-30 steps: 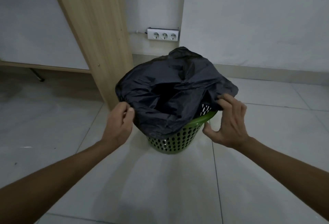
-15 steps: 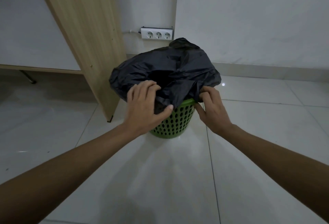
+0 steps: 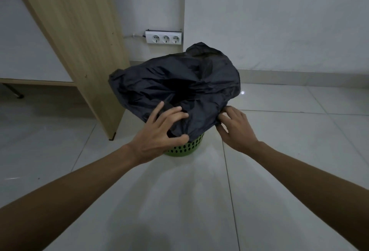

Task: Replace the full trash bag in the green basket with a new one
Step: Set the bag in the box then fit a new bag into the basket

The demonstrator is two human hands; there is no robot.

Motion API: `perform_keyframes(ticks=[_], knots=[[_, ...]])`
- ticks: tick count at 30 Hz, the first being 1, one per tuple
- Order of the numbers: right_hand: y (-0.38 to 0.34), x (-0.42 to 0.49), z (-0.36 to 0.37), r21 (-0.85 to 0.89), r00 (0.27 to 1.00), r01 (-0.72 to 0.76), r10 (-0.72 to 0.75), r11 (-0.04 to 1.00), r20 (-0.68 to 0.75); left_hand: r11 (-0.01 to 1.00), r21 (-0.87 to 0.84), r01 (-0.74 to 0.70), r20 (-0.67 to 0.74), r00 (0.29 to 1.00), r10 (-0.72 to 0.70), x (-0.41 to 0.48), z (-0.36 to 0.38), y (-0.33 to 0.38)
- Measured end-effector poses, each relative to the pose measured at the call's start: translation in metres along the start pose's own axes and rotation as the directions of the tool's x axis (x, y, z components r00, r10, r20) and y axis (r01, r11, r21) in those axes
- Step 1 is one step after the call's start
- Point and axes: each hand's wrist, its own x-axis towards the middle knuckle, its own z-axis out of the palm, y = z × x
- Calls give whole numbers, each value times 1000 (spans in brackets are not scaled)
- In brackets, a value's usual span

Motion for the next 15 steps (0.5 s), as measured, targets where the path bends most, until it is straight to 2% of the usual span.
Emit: perform_keyframes(ticks=[3, 5, 7, 9, 10, 12, 15], knots=[[-4, 4, 2, 159, 979, -169, 146, 973, 145, 999, 48, -6, 74, 997, 2, -5, 1, 2], [-9, 6, 1, 287, 949, -314, 288, 905, 132, 995, 100, 28, 85, 996, -37, -9, 2, 4], [-18, 10, -6, 351, 884, -412, 462, 841, -70, 990, 119, 73, 101, 991, -85, -11, 0, 6], [-32, 20, -18, 390, 793, -402, 528, 829, -305, 988, 104, 116, 96, 987, -126, -10, -4, 9], [-40, 27, -26, 404, 778, -342, 496, 849, -385, 987, 79, 141, 77, 986, -147, -9, -8, 9], [-57, 45, -39, 358, 817, -176, 339, 917, -466, 980, 19, 196, 11, 980, -196, -3, -13, 9], [-73, 62, -32, 145, 924, -18, 72, 989, -375, 936, 71, 344, -88, 937, -338, 13, -12, 1]])
